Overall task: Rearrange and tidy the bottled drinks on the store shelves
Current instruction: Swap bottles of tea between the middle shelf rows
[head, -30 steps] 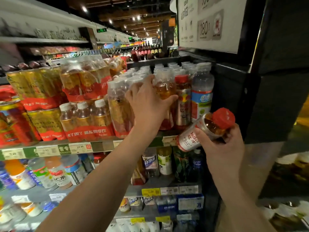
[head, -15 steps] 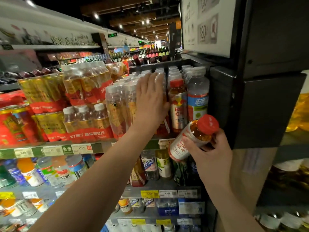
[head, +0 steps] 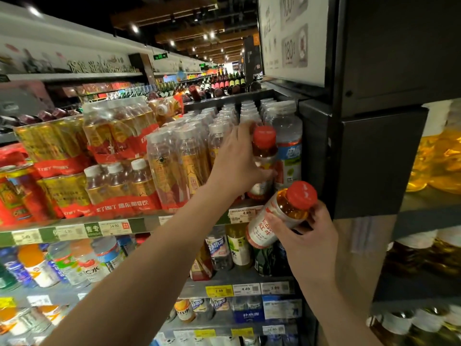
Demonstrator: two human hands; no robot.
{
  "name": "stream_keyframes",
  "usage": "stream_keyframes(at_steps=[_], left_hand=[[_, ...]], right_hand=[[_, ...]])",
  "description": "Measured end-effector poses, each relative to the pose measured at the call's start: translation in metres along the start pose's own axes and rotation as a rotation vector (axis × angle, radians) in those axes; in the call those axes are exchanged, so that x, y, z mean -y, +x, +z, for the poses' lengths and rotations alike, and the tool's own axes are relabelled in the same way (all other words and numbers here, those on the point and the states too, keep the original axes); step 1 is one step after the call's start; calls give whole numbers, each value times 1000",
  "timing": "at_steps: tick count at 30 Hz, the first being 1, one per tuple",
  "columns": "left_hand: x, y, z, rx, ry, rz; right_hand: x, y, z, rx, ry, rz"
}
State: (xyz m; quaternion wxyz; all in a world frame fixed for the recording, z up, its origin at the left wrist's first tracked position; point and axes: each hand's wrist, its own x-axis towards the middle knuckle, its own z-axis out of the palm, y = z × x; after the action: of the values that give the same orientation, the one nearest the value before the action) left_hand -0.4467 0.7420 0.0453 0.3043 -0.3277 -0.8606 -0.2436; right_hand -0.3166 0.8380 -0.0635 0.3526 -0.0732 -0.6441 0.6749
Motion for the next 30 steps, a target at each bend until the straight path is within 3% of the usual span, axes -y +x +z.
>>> stream_keyframes(at_steps=[6, 14, 18, 27, 30], left_hand=[[0, -43, 15, -58, -140, -52], [4, -97, -32, -315, -590, -461], [37, -144, -63, -459, -770, -594], [147, -256, -94, -676, -825, -989], [184, -283, -111, -683, -792, -1072]], right_hand=[[-9, 1, -2, -35, -58, 25], [-12, -12, 6, -16, -47, 30], [-16, -24, 20, 4, -65, 32], [-51, -78, 109, 143, -144, 123], [-72, -106, 158, 201, -160, 178]])
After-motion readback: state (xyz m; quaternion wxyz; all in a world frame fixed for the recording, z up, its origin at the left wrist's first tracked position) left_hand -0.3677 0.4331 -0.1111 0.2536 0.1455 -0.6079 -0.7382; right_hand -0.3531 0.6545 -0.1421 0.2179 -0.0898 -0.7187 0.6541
